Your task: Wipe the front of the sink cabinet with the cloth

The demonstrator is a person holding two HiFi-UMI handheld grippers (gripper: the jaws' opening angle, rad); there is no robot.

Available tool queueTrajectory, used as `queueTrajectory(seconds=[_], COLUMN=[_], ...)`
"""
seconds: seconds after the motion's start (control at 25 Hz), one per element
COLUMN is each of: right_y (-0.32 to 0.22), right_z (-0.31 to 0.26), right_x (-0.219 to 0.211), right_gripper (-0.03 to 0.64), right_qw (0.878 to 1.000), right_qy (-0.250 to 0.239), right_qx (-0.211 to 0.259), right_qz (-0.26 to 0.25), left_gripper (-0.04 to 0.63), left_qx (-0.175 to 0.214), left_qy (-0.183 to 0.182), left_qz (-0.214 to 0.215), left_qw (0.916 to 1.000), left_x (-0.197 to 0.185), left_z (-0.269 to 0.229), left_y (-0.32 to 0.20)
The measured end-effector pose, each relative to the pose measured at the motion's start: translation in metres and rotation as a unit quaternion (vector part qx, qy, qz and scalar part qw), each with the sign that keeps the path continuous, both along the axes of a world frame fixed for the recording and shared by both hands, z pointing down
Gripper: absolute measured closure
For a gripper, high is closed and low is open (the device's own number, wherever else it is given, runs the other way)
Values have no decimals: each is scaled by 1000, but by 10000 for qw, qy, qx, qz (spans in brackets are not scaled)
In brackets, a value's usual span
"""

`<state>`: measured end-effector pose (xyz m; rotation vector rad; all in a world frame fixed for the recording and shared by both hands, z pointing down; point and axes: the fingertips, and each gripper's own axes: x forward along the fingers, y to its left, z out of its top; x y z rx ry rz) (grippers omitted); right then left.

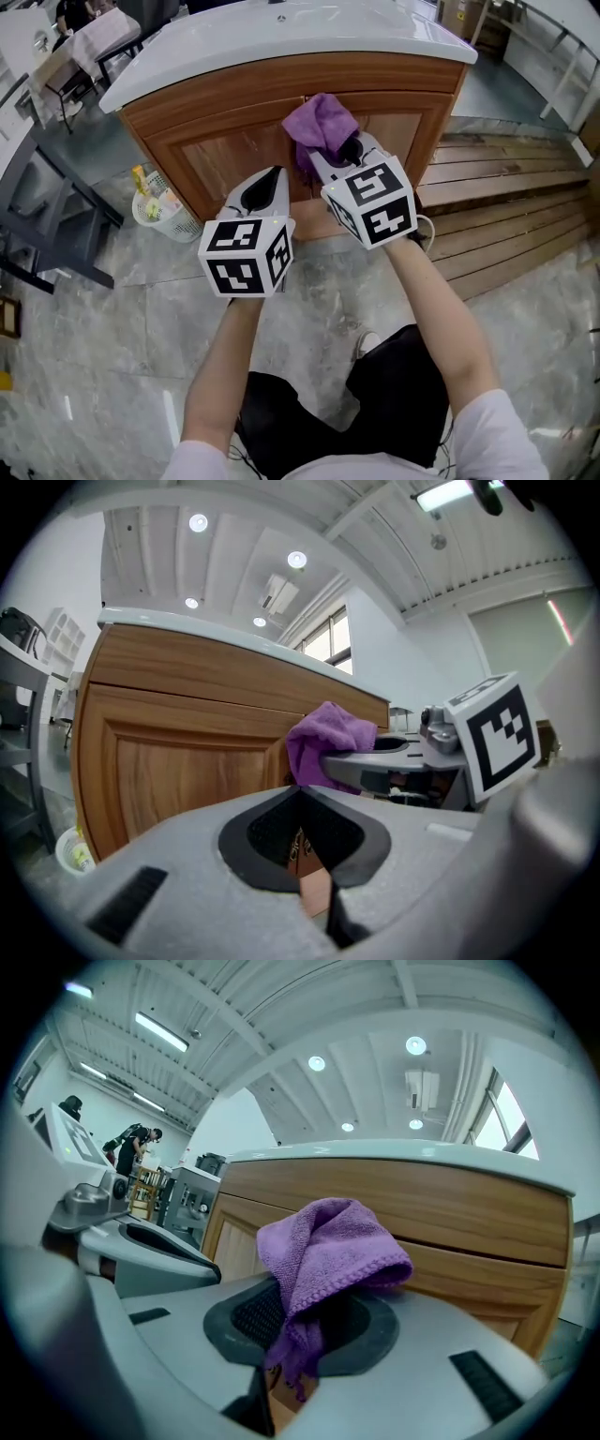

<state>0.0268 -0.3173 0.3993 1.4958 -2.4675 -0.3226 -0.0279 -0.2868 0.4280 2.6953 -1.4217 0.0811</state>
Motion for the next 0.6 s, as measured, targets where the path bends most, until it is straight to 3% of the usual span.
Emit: queueTrajectory(seconds=[0.6], right_y=[-2], right_z=[1], right_x=[142], right_gripper=[545], right_qw=[9910], right_qy=[26], right_qx=[13], right_qz=[1336], left_gripper=[591], left_qx=[107], left_qy=[102], left_qz=[973], left_qw=[9951], left_x=[95], left_z=[-2], left_y=[8])
